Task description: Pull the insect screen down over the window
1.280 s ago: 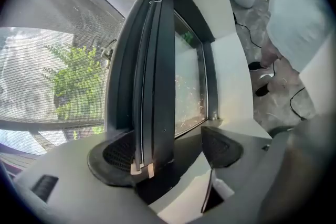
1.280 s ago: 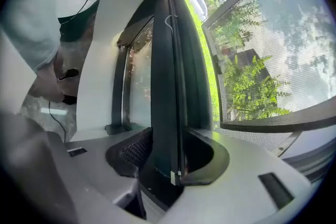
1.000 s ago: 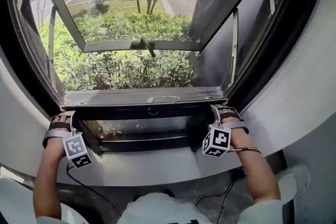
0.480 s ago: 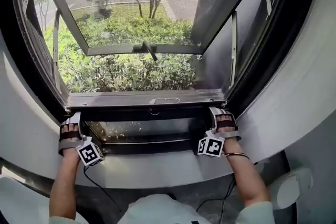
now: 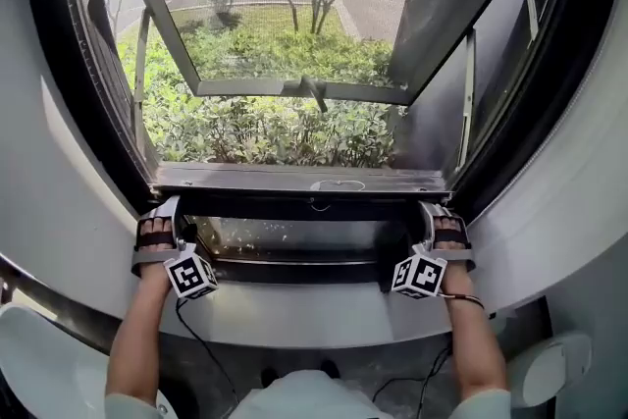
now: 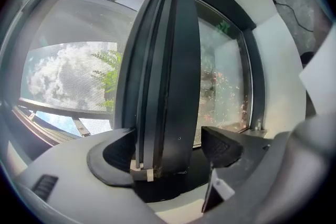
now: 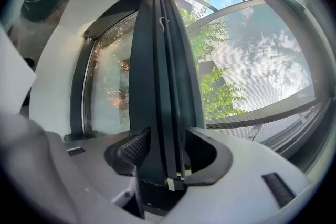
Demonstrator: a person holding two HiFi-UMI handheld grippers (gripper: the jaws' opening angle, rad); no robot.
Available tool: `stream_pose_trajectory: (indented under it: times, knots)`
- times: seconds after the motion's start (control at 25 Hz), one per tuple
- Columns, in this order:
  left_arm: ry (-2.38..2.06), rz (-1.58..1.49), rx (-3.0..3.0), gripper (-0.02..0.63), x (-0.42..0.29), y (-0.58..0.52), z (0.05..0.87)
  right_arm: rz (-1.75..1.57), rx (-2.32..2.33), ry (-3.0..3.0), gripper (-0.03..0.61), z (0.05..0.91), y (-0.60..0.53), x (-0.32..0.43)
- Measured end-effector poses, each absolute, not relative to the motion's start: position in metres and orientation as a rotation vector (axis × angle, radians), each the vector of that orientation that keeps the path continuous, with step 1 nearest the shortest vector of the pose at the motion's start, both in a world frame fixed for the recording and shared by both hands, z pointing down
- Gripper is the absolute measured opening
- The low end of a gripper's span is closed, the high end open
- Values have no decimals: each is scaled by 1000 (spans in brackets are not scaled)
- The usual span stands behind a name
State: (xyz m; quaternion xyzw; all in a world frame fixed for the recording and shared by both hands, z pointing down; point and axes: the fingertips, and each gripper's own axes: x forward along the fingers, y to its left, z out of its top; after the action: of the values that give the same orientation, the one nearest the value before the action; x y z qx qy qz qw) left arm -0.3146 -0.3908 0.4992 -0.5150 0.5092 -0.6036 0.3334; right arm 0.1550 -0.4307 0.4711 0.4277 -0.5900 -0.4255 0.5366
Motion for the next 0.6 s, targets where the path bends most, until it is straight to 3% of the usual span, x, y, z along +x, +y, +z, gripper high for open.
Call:
stream_pose_trajectory:
  times: [0.2,0.28,0.4,0.48,0.6]
  knots:
    - [1533,-1304,-1589,392,-292,-372,478,-952,1154,-1579,192,446,-402,128]
    - [1650,-1144,-1743,307,-282,-361,472,-862,1226,-1736,190,440,-387,109]
    - [1797,-924,-1954,58,-269,-345,470,-704,1287,-1971,112,443,-362,77]
    - [1853,-806,-2054,23,-262,-334,471,-621,1298,-2085,24,449,-345,54]
    - [1928,-628,-2218,14,-250,-317,473,-474,1320,-2250,8,456,-326,22]
